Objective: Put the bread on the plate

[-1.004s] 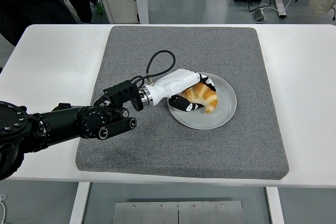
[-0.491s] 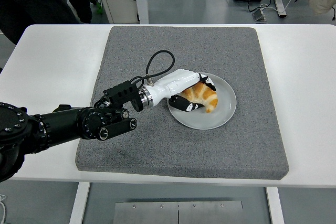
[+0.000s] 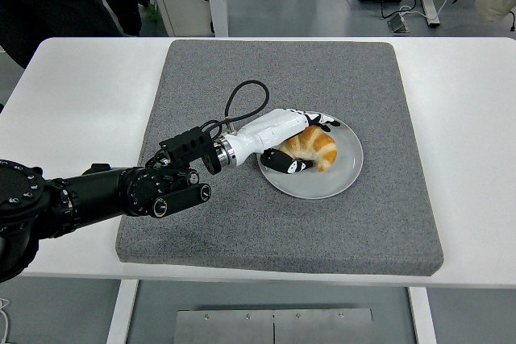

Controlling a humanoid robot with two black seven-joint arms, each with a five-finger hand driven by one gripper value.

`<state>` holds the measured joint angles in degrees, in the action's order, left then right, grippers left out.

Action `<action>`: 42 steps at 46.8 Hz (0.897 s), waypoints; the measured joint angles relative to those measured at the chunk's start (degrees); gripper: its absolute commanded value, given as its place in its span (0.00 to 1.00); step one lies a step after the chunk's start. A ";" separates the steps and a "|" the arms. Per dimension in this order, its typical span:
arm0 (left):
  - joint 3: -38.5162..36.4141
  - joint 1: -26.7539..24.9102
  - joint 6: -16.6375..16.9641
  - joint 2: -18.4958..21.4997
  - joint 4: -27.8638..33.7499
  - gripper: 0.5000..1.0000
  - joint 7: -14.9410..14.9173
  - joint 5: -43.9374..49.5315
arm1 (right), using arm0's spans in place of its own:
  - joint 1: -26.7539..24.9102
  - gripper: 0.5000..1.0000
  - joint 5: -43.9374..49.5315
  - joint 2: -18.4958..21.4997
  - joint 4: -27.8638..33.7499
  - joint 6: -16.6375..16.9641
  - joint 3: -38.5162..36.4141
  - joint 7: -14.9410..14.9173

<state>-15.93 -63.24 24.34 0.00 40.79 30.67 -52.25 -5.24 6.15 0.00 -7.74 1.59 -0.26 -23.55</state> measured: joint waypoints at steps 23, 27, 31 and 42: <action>0.28 -0.17 -0.07 0.00 0.00 0.84 0.01 3.45 | -0.07 1.00 0.00 0.00 -0.09 -0.01 0.00 0.00; 1.26 -0.33 -0.35 0.00 0.00 0.86 0.01 4.04 | -0.08 1.00 -0.01 0.00 -0.09 0.00 0.00 0.00; 2.72 -0.43 -0.68 0.00 0.01 0.88 -0.03 4.99 | -0.06 1.00 -0.05 0.00 -0.09 0.00 0.00 0.00; 8.11 -0.50 -4.95 0.00 0.35 0.90 -0.10 10.94 | -0.03 1.00 -0.01 0.00 -0.09 0.01 -0.03 0.00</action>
<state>-7.83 -63.74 19.39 0.00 41.14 30.58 -41.31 -5.27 6.14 0.00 -7.83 1.60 -0.28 -23.55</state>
